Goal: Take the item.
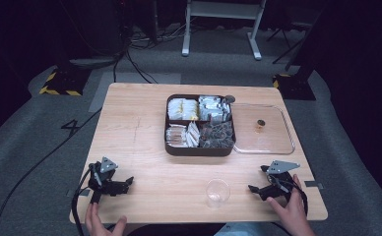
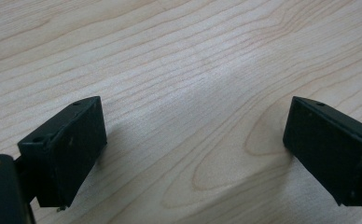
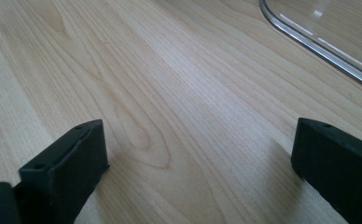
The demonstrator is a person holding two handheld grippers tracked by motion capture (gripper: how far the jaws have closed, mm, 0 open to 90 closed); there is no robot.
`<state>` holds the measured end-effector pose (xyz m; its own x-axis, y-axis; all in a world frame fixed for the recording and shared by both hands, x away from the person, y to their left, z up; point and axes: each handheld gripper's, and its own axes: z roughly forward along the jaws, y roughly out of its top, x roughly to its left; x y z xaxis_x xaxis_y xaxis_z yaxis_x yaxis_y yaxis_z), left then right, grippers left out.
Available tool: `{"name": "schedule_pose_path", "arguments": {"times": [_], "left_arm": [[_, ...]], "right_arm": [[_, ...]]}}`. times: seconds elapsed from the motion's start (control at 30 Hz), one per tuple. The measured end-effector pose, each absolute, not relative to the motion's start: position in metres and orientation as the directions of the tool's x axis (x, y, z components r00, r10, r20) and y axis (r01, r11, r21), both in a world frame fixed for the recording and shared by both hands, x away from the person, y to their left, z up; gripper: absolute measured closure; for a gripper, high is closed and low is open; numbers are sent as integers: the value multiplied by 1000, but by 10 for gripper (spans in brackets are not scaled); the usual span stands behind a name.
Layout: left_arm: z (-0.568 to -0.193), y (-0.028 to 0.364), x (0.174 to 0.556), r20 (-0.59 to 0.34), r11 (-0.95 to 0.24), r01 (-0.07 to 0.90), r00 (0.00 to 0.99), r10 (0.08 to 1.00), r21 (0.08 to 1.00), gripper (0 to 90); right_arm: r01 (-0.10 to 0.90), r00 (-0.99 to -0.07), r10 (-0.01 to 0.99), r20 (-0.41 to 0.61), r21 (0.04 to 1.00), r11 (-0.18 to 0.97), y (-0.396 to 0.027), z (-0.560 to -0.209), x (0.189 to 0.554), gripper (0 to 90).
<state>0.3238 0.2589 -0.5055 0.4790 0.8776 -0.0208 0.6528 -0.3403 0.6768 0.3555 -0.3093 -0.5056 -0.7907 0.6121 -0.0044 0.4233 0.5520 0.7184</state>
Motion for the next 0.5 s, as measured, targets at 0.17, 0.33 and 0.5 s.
{"name": "schedule_pose_path", "arguments": {"times": [0.17, 0.33, 0.5], "left_arm": [[-505, 259, 324, -21, -340, 653, 479, 878, 677, 63], [-505, 259, 324, -21, -340, 653, 479, 878, 677, 62], [-506, 257, 326, -18, -321, 668, 448, 894, 671, 35]], "right_arm": [[425, -791, 612, -2, 718, 552, -309, -506, 355, 35], [434, -780, 625, -3, 718, 545, -309, -506, 354, 37], [435, -778, 628, -3, 718, 543, -308, -506, 353, 36]]}}
